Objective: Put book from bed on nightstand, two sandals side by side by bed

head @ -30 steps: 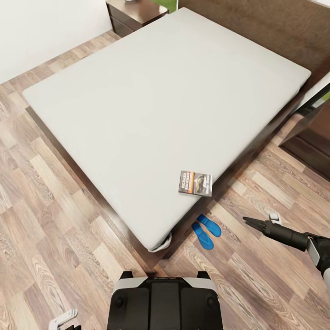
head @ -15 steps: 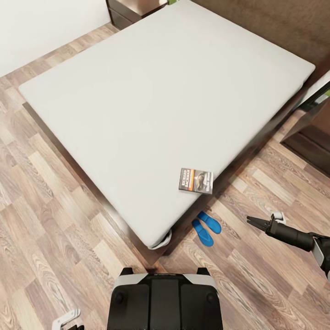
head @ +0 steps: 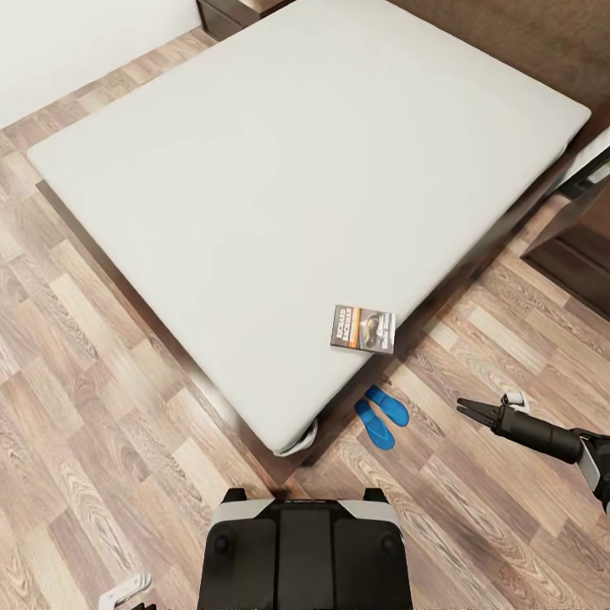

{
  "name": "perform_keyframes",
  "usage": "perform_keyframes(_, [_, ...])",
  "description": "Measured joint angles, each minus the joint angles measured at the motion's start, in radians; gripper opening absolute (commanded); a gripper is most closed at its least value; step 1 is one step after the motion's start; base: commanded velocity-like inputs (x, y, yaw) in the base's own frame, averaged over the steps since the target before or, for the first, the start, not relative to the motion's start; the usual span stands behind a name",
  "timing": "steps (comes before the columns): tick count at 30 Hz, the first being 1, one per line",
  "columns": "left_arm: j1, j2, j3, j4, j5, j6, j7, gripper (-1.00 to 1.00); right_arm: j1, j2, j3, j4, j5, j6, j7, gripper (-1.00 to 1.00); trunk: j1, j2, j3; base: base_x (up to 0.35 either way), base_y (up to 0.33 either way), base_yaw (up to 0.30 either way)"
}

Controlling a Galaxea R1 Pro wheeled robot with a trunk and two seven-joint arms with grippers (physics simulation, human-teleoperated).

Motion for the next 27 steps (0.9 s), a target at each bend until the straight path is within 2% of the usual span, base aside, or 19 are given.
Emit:
perform_keyframes(13, [0.0, -0.002, -0.001, 0.0, 0.0, 0.0, 0.01, 1.0, 0.0, -0.001, -0.006, -0.004, 0.0, 0.029, 0.001, 1.0, 0.0, 0.0, -0.017, 0.0, 0.0, 0.0])
perform_keyframes(27, [-0.003, 0.002, -0.001, -0.003, 0.004, 0.012, 0.01, 1.0, 0.0, -0.027, -0.012, -0.005, -0.006, 0.1, 0.002, 1.0, 0.0, 0.0, -0.029, 0.0, 0.0, 0.011])
